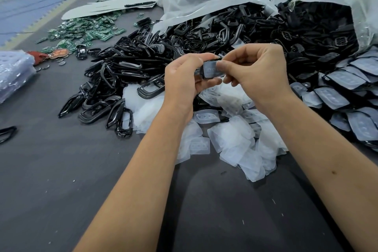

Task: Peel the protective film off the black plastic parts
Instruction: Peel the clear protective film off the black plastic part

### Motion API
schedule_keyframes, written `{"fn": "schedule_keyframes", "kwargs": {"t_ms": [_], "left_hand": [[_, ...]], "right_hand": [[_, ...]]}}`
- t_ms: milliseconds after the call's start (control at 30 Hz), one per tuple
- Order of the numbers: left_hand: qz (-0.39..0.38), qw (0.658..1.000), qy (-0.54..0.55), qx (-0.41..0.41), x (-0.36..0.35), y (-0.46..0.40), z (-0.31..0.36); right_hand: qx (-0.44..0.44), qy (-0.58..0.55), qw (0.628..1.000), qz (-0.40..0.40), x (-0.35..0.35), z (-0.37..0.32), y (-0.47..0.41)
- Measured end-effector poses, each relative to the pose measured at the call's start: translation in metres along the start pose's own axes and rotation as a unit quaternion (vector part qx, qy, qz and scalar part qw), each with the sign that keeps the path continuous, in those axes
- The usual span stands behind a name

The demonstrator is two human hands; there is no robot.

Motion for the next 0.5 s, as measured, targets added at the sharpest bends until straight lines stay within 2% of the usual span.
{"fn": "schedule_keyframes", "kwargs": {"t_ms": [500], "left_hand": [[-0.004,1.0,-0.021,-0.014,0.0001,0.0029,0.0019]], "right_hand": [[-0.025,0.003,1.0,0.013,0.0022,0.0009,-0.0007]]}}
Point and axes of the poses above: each hand's wrist, its own y-axis away from the middle knuckle, its own x-axis out of the back of the hand, z = x × y, the point moved 5 cm from there along -y, towards the middle knuckle, and after that the axes turned 12 degrees about z, right-handed, at the moved point
